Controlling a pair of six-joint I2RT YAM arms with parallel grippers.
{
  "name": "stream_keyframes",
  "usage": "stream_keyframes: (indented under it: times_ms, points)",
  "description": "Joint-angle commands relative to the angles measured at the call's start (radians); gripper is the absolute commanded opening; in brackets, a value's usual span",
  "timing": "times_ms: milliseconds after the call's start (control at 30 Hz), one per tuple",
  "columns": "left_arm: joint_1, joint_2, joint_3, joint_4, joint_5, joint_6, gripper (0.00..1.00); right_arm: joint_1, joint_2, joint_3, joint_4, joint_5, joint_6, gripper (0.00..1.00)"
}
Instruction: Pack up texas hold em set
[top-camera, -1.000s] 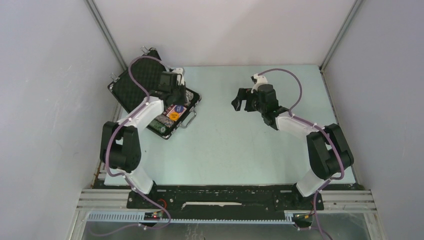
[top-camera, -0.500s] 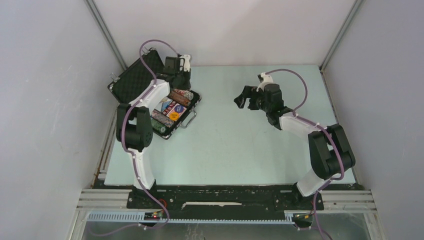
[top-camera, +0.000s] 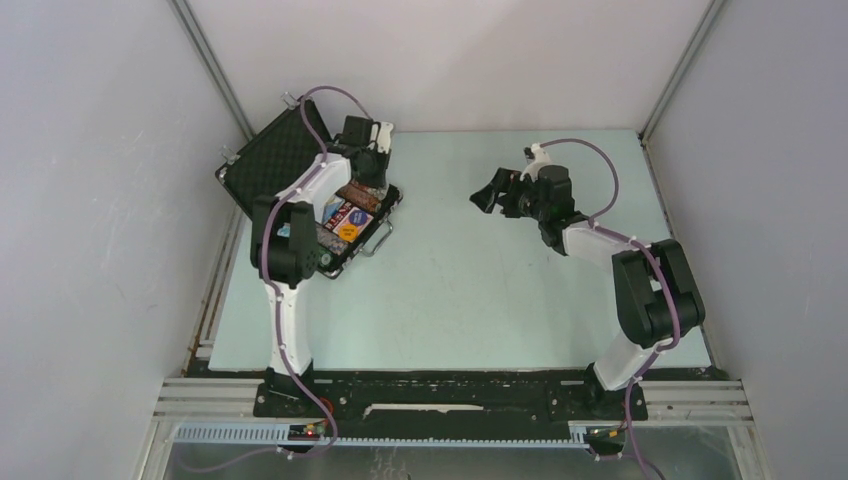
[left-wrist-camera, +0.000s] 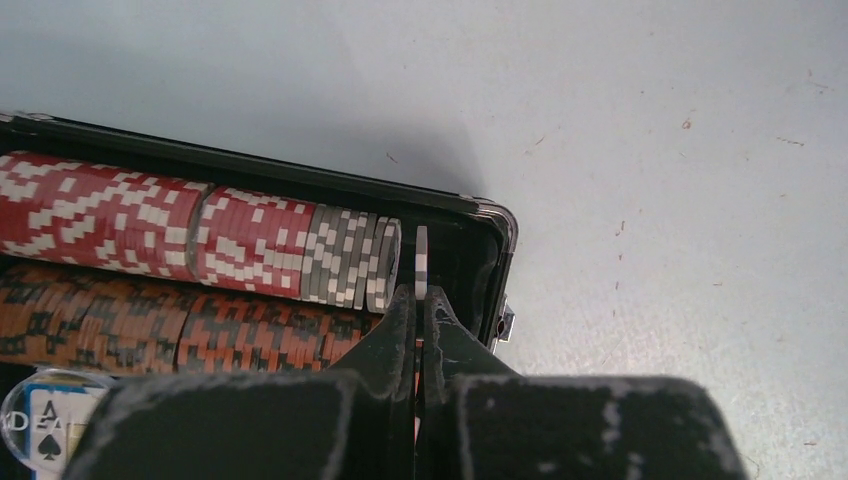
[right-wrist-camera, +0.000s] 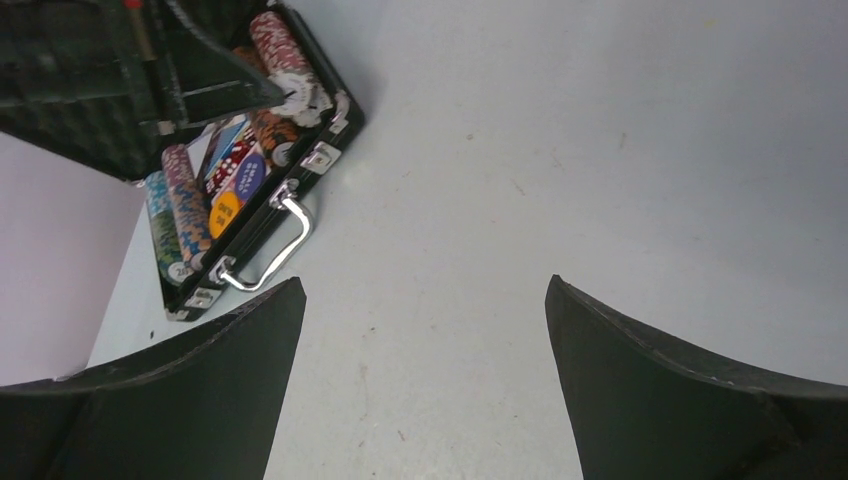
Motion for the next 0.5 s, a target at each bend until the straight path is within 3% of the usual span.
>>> stream_keyframes:
  times_ms: [0,267,467]
  points:
    - [-0.011,0.013,0.079,-0.037,-0.012,0.027,0.0,0.017,0.003,0.033,0.046,-0.064,-0.012,1.0]
    - [-0.015,0.031,0.117,-0.057,-0.132,-0.041,0.06,0.019,0.016,0.052,0.033,-0.089,-0.007,1.0]
    - [-0.02,0.045,0.126,-0.061,-0.147,-0.043,0.09,0.019,0.027,0.064,0.031,-0.107,-0.005,1.0]
